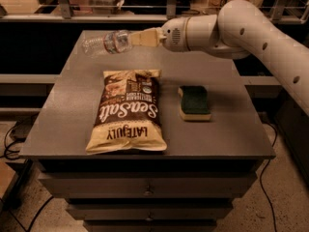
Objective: Move water bottle near brown chip bag
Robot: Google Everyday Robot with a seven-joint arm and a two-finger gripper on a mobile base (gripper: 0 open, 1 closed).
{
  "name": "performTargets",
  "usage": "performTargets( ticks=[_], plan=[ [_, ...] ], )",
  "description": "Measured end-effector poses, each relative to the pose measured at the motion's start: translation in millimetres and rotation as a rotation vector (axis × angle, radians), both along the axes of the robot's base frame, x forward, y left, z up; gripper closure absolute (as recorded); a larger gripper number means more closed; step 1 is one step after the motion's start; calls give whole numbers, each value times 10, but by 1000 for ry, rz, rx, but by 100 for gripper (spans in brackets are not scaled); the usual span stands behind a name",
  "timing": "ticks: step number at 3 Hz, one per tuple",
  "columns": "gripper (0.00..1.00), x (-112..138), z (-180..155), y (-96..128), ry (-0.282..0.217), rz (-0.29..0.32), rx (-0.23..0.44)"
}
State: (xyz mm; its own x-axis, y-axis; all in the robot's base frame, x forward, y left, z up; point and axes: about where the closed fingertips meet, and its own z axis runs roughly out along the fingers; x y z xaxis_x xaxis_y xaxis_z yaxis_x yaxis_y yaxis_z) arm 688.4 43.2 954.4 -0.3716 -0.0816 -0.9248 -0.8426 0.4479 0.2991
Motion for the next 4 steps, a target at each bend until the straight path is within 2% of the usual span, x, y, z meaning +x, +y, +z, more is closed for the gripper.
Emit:
performTargets(
  ticks=[1,2,3,4],
  plan=[
    [100,-293,-108,-186,57,-17,1],
    [100,-464,-257,-382,127,-38,4],
    [100,-498,-386,-500,182,-40,5],
    [100,-411,-524,-589,229,-31,12]
  ],
)
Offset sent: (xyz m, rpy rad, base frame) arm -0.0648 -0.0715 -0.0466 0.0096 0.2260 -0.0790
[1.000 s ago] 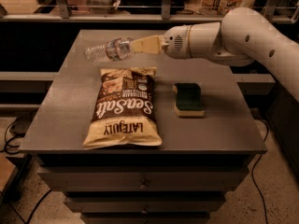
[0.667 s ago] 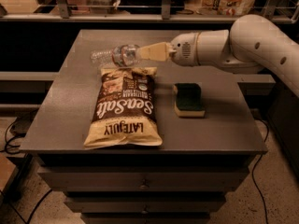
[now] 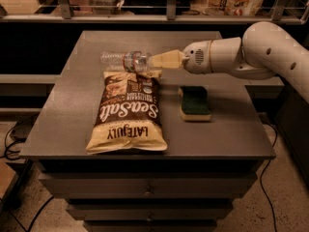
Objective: Move water bottle near brown chip bag
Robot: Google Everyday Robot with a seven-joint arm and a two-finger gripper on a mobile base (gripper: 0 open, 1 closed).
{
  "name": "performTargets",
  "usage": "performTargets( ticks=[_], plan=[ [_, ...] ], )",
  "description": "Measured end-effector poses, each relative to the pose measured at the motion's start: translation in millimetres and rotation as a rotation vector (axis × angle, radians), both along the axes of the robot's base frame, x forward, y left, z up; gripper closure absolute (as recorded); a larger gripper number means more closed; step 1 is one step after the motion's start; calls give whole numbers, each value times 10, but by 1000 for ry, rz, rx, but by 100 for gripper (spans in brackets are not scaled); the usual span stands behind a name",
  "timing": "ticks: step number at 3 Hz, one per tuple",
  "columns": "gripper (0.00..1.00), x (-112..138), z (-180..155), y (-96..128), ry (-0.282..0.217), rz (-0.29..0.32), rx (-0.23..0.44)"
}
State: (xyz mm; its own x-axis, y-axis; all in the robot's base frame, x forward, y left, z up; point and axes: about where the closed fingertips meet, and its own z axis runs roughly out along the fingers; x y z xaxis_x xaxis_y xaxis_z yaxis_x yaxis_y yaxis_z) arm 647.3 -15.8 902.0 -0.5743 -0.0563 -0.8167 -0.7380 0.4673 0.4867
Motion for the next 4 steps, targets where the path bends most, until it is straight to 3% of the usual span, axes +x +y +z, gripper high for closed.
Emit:
performTargets(
  ticks=[1,4],
  plan=[
    [100,98,-52,-36,18,10,6],
    [35,300,-232,-108,61,11,4]
  ],
)
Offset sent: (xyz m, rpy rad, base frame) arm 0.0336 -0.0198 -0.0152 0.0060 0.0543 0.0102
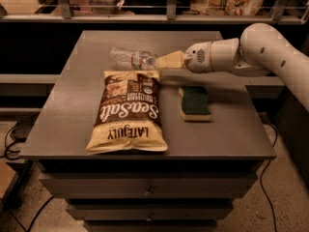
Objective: Move water bottle near brown chip bag
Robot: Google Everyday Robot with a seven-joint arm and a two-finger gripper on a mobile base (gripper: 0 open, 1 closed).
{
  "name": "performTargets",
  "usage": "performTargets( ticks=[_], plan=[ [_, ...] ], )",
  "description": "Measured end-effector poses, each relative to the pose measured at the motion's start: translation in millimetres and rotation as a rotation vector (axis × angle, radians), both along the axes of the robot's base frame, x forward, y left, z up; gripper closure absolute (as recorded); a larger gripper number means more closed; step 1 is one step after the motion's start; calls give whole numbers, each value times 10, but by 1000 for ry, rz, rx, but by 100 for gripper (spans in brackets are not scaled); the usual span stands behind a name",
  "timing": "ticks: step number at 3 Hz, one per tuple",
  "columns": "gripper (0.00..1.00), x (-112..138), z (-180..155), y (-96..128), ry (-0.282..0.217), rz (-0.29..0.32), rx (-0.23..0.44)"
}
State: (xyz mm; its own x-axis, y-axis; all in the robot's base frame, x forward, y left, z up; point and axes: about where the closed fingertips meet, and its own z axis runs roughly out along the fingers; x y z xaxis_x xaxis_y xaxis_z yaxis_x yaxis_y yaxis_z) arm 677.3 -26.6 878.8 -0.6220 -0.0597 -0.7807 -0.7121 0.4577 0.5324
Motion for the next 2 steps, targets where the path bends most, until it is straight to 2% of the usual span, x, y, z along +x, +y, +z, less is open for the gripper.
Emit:
performTargets(
  ticks=[1,2],
  plan=[
    [4,5,-76,7,13,-4,-8],
    [0,1,-98,14,16,-7,-12]
  ],
)
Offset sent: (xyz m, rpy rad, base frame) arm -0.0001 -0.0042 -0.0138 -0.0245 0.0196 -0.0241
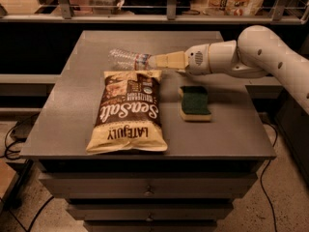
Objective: Move water bottle near brown chip bag
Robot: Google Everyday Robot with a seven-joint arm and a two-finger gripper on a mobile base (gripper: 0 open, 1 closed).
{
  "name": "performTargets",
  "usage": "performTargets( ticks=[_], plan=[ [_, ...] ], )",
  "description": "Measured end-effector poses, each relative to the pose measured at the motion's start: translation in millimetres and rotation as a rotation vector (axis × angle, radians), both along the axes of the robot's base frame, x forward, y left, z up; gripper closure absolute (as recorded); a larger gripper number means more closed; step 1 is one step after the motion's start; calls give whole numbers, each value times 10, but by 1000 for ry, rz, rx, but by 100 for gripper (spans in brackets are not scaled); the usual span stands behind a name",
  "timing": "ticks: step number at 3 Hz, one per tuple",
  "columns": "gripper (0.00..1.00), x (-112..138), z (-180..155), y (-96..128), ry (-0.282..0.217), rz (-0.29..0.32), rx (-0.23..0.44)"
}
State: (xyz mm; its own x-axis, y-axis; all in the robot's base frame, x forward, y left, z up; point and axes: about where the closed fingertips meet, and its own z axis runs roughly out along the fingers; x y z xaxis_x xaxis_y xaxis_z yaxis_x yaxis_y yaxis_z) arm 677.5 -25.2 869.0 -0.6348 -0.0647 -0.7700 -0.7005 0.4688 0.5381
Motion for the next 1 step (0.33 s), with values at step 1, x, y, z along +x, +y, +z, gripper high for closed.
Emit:
performTargets(
  ticks=[1],
  plan=[
    [0,0,0,0,0,0,0]
  ],
)
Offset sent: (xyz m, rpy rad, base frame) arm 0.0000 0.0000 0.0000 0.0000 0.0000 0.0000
